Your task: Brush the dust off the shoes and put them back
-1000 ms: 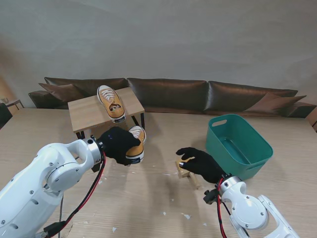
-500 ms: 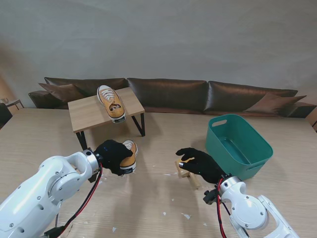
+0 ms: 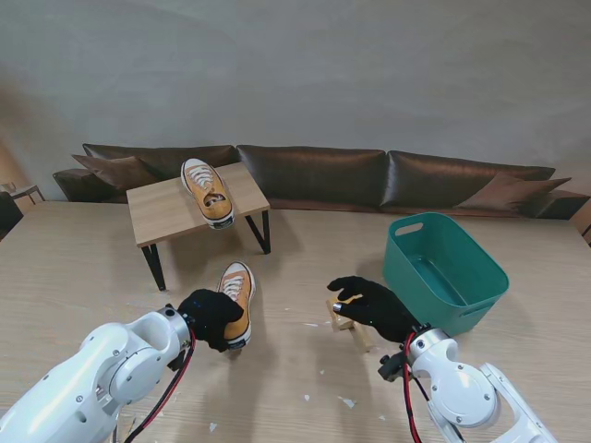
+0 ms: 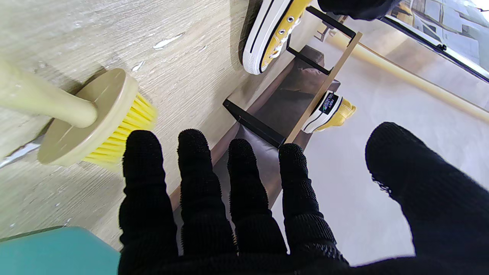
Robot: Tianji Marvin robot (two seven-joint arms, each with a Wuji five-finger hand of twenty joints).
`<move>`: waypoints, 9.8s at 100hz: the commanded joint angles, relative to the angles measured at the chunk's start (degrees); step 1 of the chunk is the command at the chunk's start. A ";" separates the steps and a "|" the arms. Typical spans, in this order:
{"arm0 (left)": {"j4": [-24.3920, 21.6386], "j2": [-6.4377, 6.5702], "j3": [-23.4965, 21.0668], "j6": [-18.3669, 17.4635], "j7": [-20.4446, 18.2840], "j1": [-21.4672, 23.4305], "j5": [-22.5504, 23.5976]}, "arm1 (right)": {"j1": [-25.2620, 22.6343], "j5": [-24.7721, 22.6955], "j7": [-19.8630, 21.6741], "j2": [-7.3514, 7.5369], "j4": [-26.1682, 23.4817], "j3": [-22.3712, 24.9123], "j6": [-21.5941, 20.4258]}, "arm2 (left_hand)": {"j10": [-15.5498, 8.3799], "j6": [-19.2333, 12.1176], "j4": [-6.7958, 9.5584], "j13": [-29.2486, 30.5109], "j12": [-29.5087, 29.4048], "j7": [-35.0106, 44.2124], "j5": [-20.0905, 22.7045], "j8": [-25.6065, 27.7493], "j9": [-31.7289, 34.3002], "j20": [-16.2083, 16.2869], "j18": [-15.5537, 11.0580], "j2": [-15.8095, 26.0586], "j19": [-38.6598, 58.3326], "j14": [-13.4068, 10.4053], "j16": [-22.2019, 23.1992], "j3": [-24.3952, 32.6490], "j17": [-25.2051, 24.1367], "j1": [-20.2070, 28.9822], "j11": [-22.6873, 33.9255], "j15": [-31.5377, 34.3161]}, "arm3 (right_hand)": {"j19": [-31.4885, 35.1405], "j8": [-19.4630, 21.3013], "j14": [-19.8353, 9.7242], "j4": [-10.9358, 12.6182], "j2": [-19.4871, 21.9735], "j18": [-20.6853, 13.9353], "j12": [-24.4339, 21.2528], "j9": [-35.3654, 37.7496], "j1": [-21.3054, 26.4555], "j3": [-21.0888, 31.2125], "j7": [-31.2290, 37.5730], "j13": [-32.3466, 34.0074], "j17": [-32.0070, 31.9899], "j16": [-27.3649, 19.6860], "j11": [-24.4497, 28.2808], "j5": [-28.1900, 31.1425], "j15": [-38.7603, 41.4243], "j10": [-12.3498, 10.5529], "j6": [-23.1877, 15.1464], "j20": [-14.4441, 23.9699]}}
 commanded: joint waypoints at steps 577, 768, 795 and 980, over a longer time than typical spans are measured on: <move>25.93 -2.61 5.84 6.74 3.41 -30.97 -14.44 | 1.47 2.76 2.30 -0.24 2.23 -1.80 1.51 | 5.89 -8.54 6.70 -26.24 -21.88 -42.27 -10.01 -32.35 -28.86 13.23 -0.98 12.83 -9.98 7.48 1.89 4.81 -26.82 -8.62 -6.25 -6.22 | -0.23 -1.47 0.84 0.43 3.29 1.29 -0.16 4.50 -1.28 -0.83 0.83 3.95 -8.75 0.58 -0.57 0.69 1.31 1.67 0.69 0.06; 33.04 -4.03 9.43 0.15 17.61 -32.99 -11.97 | 2.27 3.57 2.99 -0.21 3.87 -3.02 1.58 | -6.59 3.73 2.66 5.12 -7.38 22.73 11.91 -0.26 7.52 1.75 4.02 -0.34 -0.85 -0.43 -2.11 11.59 1.15 3.21 3.34 1.66 | -0.35 -1.64 1.03 0.44 4.39 1.41 -0.17 4.55 -1.01 -0.79 1.19 4.20 -8.64 0.62 -0.38 1.08 1.51 1.84 1.21 0.12; 33.28 -4.69 8.87 -1.84 20.43 -33.10 -13.42 | 2.41 3.61 2.97 -0.23 4.15 -3.15 1.54 | -5.84 5.50 3.78 5.50 -5.50 23.51 11.29 1.00 7.26 1.10 5.43 0.09 -1.30 -0.44 -1.36 13.17 1.87 4.07 4.59 2.08 | -0.37 -1.66 1.06 0.44 4.67 1.41 -0.16 4.66 -1.02 -0.83 1.25 4.24 -8.61 0.62 -0.31 1.25 1.54 1.82 1.35 0.13; 16.12 -5.33 10.35 -17.94 11.88 -32.56 -24.61 | 1.25 3.42 1.85 -0.43 1.85 -1.44 2.13 | -5.31 6.59 6.83 5.20 -0.57 23.47 11.07 2.02 6.08 -2.15 1.08 0.29 -3.36 -0.95 1.86 13.07 3.71 6.85 4.54 -1.56 | -0.35 -1.82 1.15 0.32 5.09 1.50 -0.22 4.87 -1.27 -0.91 1.46 4.37 -8.30 0.59 -0.22 1.51 1.62 2.03 1.45 0.24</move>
